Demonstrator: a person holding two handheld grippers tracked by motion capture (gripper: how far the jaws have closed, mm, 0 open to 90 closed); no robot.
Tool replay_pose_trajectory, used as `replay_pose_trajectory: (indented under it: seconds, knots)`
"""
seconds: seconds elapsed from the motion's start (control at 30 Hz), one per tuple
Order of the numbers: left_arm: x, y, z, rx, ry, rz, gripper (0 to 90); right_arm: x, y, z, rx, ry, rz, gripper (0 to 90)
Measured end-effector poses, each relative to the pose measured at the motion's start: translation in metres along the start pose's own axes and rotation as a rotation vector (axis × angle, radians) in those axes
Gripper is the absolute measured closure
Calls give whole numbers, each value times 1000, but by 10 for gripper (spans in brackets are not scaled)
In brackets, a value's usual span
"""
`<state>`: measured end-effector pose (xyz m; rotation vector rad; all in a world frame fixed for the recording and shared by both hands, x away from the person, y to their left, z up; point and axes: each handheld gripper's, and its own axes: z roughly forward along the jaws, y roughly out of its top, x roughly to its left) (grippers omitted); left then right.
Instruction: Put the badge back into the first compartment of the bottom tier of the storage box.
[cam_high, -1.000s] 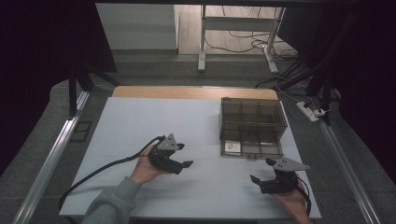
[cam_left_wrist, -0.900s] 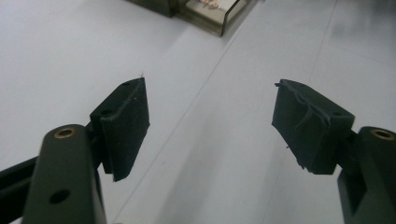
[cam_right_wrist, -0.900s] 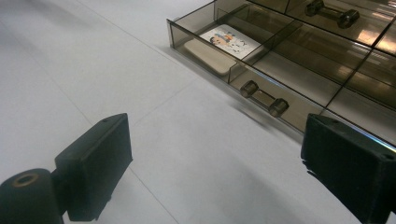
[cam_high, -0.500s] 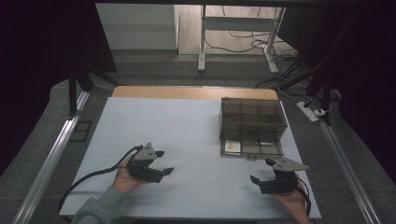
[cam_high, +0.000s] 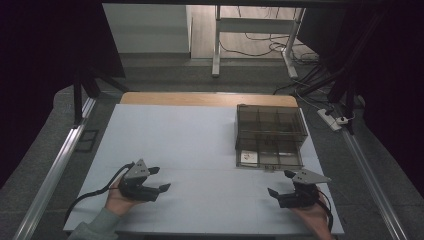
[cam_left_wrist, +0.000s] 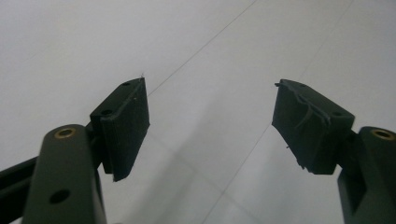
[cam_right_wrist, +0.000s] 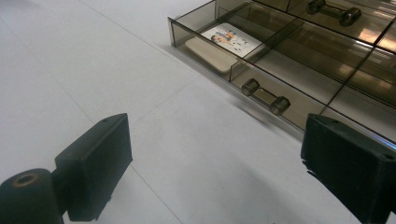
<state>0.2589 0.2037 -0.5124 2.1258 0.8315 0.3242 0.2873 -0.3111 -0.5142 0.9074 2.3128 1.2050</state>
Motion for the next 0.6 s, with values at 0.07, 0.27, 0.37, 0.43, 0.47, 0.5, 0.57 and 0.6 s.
replay_pose_trajectory:
  seconds: [0.07,0.27,0.37,0.43,0.47,0.5,0.57,0.6]
  knots:
    - [2,-5,-4,-5,7,-14,271,0,0,0,0,1,1,83]
    - [7,-14,-12,-11,24,-35,272,1,0,1,3,6,-3,84]
    - [8,-16,-14,-11,27,-39,272,1,0,1,7,3,-3,84]
    - [8,-17,-14,-11,27,-42,272,0,-1,1,6,4,-2,85]
    - [8,-18,-14,-11,26,-43,272,0,-1,1,5,3,-2,85]
    - [8,-18,-14,-11,27,-42,271,1,-1,1,1,3,-1,85]
    - [8,-18,-15,-11,27,-43,272,0,-1,0,-3,7,1,85]
    - [8,-18,-15,-12,28,-43,272,0,-1,0,0,5,0,85]
